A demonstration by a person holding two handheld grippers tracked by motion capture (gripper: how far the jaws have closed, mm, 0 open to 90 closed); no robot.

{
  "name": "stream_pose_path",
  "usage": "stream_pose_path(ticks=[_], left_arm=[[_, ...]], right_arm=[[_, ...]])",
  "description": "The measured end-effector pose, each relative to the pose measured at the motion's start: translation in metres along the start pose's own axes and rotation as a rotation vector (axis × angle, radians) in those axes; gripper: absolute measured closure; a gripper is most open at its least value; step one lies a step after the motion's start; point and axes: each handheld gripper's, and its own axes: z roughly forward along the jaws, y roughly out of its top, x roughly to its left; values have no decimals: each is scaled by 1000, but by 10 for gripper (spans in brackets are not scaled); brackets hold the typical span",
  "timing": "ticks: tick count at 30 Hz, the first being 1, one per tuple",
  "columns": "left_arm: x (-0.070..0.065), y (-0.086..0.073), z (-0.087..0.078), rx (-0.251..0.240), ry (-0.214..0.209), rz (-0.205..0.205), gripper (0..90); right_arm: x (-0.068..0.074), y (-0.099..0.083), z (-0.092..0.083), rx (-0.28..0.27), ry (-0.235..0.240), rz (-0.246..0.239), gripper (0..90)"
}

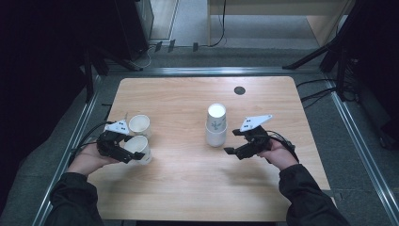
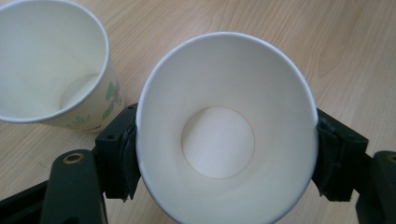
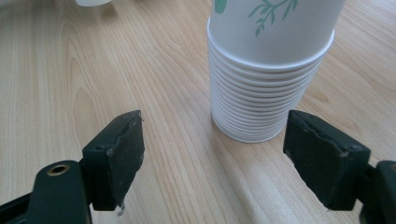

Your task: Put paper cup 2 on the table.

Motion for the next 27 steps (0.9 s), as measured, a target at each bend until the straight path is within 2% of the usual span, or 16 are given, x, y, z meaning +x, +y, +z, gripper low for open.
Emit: stream_pose_path(ticks=[5, 13, 27], left_arm=[[5, -2, 3, 4, 23, -8, 242], [11, -6, 9, 16, 35, -31, 241], [13, -11, 16, 22, 19, -42, 224]], right_arm=[[-1, -2, -1, 11, -11, -1, 209], [-2, -3, -3, 3, -21, 6, 209], [-3, -3, -3, 5, -24, 2, 209]])
